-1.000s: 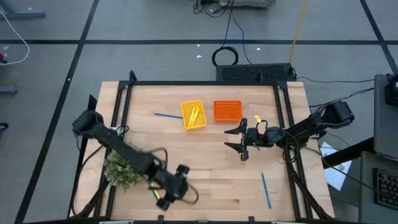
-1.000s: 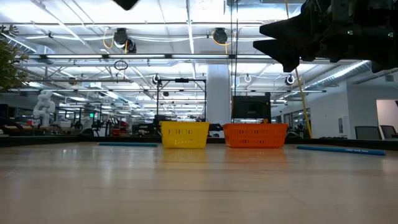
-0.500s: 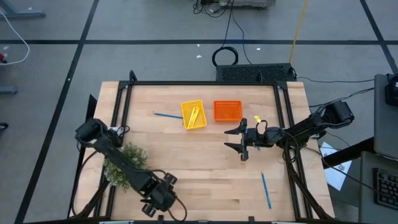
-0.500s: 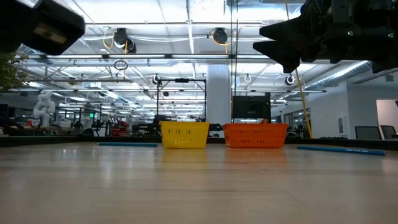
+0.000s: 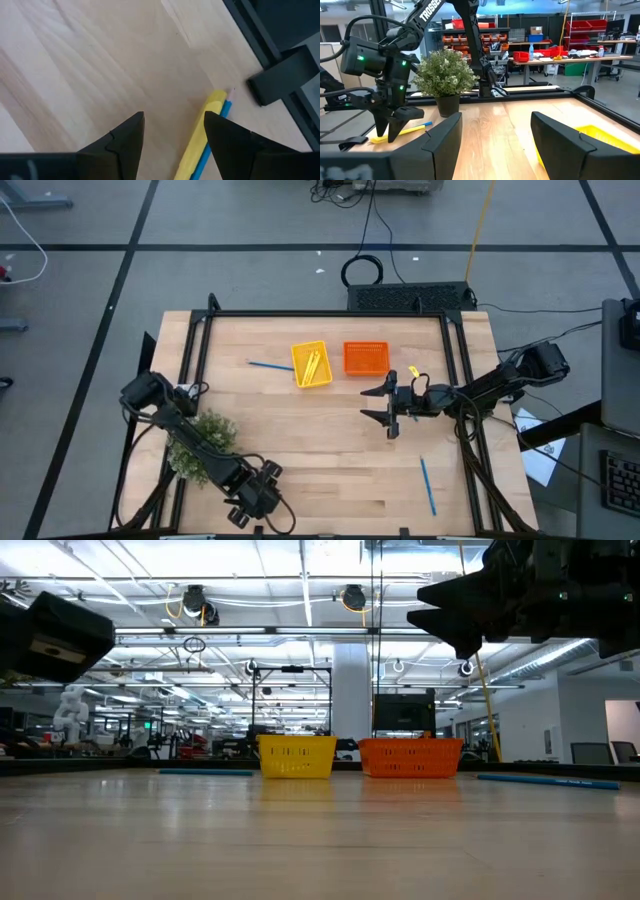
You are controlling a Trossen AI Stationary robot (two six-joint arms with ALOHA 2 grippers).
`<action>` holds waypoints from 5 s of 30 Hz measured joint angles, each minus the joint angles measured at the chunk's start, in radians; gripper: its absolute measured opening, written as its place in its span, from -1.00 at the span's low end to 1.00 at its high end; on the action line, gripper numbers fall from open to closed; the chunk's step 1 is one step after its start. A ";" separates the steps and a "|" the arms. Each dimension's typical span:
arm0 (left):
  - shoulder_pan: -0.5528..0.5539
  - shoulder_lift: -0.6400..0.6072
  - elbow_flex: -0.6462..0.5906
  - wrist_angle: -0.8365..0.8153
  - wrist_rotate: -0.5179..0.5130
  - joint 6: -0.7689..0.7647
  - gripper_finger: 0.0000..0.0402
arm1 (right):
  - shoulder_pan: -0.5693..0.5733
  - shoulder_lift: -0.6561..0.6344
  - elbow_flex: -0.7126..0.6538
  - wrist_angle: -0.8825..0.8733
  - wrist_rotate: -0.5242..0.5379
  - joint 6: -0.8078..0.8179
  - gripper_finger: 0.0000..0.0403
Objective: Sort pens & pencils
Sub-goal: Put the yellow pen into the yellow basket
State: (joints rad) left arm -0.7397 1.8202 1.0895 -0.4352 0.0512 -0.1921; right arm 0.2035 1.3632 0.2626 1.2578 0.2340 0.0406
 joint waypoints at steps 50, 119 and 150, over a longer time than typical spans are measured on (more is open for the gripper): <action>-0.068 -0.079 -0.003 -0.167 -0.101 0.292 0.05 | 0.000 0.000 0.000 -0.037 0.000 0.000 0.12; 0.608 -0.447 -0.271 0.652 -0.156 0.347 -0.89 | 0.000 0.000 0.000 -0.045 0.001 0.000 0.12; 0.633 -0.433 -0.772 1.592 -0.271 0.142 -0.89 | 0.000 0.000 0.000 -0.064 0.000 -0.034 0.12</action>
State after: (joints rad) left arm -0.1070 1.3876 0.3178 1.1571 -0.2201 -0.0500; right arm 0.2035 1.3635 0.2630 1.1938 0.2344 0.0068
